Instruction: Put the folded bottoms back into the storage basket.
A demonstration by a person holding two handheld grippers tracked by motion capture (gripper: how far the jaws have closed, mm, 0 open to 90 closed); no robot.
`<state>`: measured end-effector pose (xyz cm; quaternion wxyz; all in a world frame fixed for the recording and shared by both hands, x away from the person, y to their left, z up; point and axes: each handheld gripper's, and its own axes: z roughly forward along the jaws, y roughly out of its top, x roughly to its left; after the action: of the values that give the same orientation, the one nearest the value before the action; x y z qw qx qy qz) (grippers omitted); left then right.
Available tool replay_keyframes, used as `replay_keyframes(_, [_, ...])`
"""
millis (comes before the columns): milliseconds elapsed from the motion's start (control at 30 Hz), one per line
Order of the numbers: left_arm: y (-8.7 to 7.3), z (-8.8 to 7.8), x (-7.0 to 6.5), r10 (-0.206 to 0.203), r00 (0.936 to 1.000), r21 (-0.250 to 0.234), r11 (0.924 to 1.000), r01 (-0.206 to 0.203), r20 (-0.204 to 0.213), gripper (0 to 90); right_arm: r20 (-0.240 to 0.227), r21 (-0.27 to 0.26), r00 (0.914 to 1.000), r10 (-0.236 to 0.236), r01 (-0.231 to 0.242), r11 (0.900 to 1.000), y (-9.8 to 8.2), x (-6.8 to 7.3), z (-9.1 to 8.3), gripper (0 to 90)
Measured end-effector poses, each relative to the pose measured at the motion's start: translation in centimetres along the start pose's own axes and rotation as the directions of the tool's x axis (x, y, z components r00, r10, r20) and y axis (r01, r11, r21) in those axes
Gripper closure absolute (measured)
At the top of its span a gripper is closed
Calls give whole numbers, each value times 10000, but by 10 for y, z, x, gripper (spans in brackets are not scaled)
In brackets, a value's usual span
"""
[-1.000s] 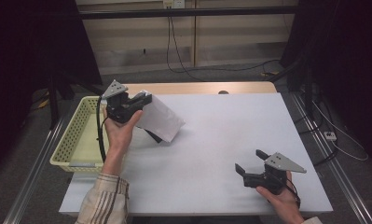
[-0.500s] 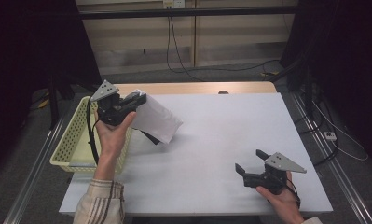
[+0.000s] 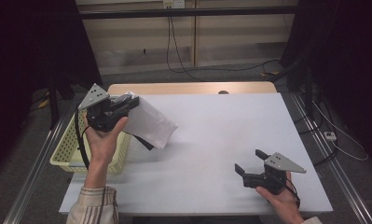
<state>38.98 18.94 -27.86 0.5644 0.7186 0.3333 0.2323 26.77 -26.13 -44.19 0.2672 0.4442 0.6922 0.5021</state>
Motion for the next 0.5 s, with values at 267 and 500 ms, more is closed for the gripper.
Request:
replay_keyframes(267, [8, -19, 2, 28, 9999, -545, 9985, -35, -143, 869, -58, -37, 10000, 33, -33, 10000, 0, 0, -2, 53])
replay_keyframes(500, [13, -35, 6, 26, 9997, -969, 9953, -49, -245, 869, -76, -38, 10000, -25, 25, 10000, 0, 1, -1, 53])
